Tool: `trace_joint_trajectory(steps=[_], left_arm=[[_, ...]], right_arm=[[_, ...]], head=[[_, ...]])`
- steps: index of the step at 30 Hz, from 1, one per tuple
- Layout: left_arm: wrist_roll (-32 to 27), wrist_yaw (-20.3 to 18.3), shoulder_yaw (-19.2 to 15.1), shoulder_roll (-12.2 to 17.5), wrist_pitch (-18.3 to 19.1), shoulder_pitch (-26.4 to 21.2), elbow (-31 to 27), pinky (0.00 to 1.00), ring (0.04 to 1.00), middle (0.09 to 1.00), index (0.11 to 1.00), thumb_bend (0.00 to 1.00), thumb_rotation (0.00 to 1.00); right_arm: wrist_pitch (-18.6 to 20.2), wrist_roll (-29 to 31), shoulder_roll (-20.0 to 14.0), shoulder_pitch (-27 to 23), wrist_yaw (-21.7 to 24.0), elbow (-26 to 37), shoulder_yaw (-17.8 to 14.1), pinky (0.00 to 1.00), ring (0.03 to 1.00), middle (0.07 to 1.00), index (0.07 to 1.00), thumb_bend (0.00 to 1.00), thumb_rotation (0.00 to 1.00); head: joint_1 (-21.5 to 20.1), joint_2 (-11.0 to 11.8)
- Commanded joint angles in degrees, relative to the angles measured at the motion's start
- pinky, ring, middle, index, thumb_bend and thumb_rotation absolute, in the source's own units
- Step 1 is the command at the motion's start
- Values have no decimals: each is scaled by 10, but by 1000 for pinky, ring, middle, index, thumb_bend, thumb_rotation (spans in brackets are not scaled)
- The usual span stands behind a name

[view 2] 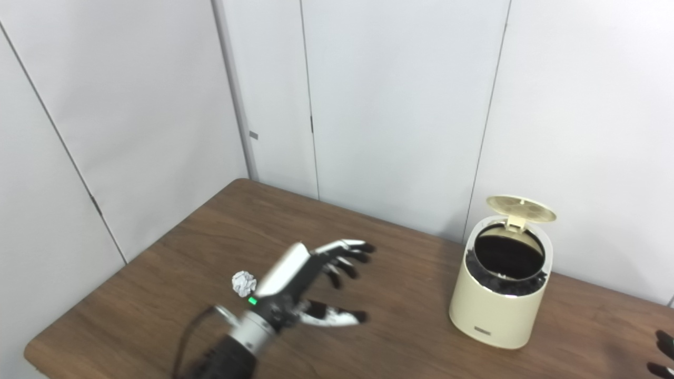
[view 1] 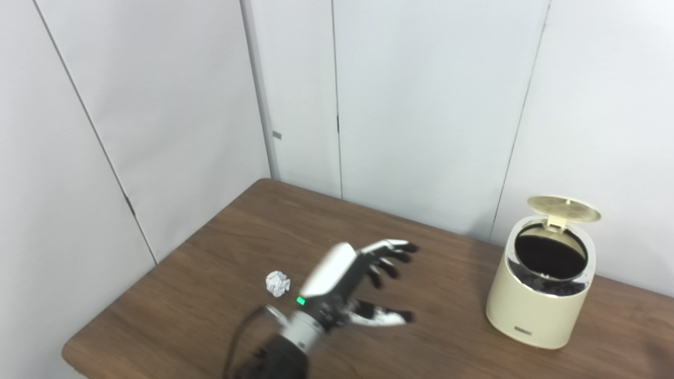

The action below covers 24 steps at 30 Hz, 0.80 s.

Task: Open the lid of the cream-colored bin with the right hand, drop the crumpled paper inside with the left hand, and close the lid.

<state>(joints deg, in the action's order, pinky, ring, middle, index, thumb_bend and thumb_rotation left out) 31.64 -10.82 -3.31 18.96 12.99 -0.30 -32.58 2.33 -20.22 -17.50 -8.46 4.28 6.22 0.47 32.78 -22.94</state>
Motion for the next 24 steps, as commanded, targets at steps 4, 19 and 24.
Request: trace_joint_trajectory(steps=[4,19,24], left_arm=[[44,-41,-36,71,41,-12,-42,484,613,687,721,766,0],[204,-108,-71,185,61,16,-11,483,628,711,726,857,7],[295,-150,-63,210,55,14,2,460,630,716,720,907,130]], right_arm=[[-1,-6,-6,-27,-2,21,0,641,824,934,920,985,685],[-8,-3,-13,-28,1,19,4,645,835,950,933,976,700],[-12,-5,-14,-29,0,19,4,632,831,945,931,969,705]], head=[[8,0],[13,-5],[12,-7]])
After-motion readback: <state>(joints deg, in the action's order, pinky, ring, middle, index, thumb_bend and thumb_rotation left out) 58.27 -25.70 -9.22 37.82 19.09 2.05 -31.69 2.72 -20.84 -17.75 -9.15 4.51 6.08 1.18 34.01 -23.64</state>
